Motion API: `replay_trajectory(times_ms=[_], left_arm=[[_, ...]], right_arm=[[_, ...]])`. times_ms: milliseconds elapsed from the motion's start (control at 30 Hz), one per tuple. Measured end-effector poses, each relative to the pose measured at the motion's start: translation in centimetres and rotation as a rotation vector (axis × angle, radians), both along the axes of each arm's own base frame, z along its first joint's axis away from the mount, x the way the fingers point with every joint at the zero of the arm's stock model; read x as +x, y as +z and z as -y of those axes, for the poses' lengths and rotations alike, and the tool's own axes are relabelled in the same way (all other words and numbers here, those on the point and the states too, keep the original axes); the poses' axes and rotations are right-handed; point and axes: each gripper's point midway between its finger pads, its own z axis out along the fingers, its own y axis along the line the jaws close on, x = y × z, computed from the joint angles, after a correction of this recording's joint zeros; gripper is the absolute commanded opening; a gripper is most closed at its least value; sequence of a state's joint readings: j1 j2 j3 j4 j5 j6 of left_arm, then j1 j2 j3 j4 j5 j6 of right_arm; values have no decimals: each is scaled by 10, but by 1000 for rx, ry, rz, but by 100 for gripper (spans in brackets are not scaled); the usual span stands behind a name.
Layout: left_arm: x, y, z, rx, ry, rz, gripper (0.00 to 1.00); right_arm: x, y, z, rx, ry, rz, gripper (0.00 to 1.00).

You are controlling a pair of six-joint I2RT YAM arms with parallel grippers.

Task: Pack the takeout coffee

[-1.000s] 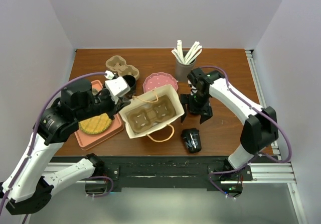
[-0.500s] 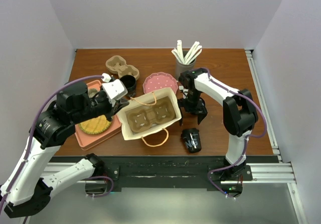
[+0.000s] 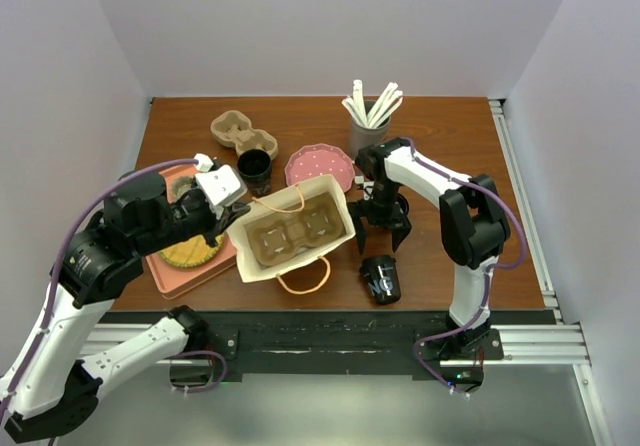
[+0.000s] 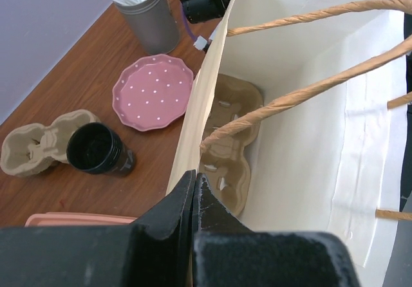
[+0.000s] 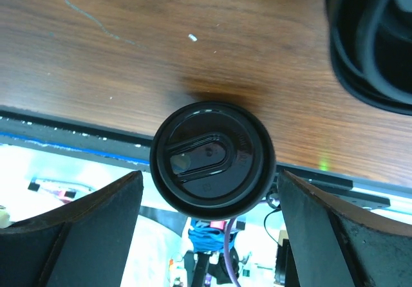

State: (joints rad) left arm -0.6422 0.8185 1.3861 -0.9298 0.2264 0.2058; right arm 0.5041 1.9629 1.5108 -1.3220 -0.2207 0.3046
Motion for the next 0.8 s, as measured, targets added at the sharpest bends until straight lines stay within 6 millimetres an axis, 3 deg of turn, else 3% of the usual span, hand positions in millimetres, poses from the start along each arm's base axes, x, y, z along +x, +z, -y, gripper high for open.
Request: replay_trajectory(times_ms=[333,700,800], left_arm=[[-12,-25,-10,34,6,-40,0],[-15,-22,-19,29,32,-17,0],[-14,-24,-20,36,37,-17,0]], right_arm=[[-7,-2,2,3,12,-26,89],[-15,-13,2,-5,25,-79,88],[-19,-14,3,-12,29,-89,83]])
